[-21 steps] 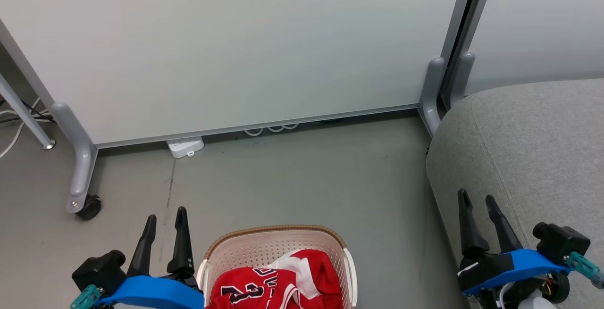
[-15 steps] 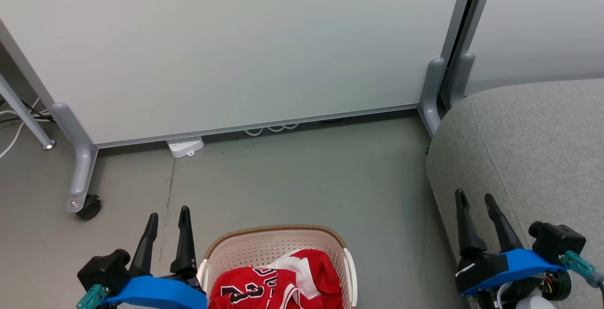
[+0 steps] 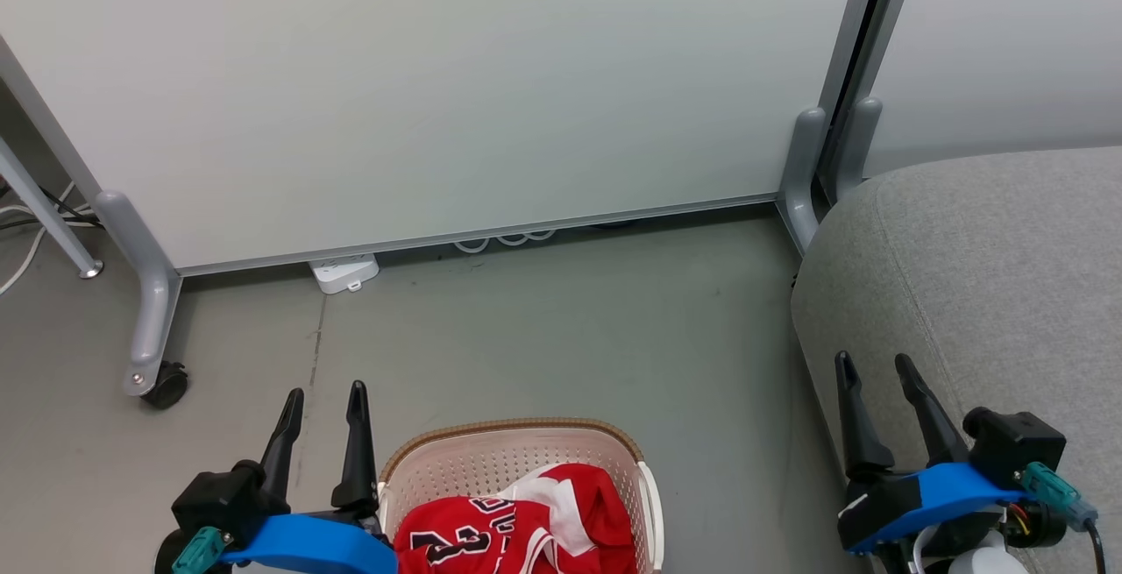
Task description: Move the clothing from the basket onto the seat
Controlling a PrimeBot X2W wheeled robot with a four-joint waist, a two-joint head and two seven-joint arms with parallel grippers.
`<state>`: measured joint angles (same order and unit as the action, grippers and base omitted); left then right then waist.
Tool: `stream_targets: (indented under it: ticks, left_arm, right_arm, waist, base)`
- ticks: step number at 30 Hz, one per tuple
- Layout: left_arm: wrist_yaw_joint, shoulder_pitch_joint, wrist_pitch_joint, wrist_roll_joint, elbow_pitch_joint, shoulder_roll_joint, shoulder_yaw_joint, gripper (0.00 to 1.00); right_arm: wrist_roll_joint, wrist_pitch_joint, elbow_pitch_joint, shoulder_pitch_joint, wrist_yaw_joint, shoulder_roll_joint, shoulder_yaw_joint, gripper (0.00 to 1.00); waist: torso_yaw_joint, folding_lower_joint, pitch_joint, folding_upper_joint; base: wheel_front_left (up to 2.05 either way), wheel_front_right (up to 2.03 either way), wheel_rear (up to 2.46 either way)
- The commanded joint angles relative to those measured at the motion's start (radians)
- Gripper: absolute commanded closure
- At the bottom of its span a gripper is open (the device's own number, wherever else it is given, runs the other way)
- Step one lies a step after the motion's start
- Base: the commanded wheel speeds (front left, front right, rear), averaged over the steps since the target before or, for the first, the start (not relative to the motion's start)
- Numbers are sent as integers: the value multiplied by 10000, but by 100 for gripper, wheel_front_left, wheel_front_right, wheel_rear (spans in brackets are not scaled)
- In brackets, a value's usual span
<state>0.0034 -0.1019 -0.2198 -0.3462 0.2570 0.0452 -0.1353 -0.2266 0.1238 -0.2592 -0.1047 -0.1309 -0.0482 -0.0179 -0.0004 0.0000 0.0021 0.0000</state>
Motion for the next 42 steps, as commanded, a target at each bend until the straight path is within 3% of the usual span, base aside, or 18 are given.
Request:
stream_targets:
  ticks: [1,22,42]
  left_arm:
    - [23,-158,-101,231,-10,72,-42,0]
    - [178,-167,-477,1546,36,78,-285,0]
    - [173,-126,-464,1436,75,77,-313,0]
  right_arm:
    - [239,75,70,-180,3,-30,33,0]
    - [1764,324,29,-184,3,-34,166,0]
    - [1591,350,-3,-219,3,-33,193,0]
  waist:
    - [-1,0,0,0]
    - [3,0,-11,0]
    - [-11,0,48,0]
  base:
    - [0,0,0]
    - [0,0,0]
    - [0,0,0]
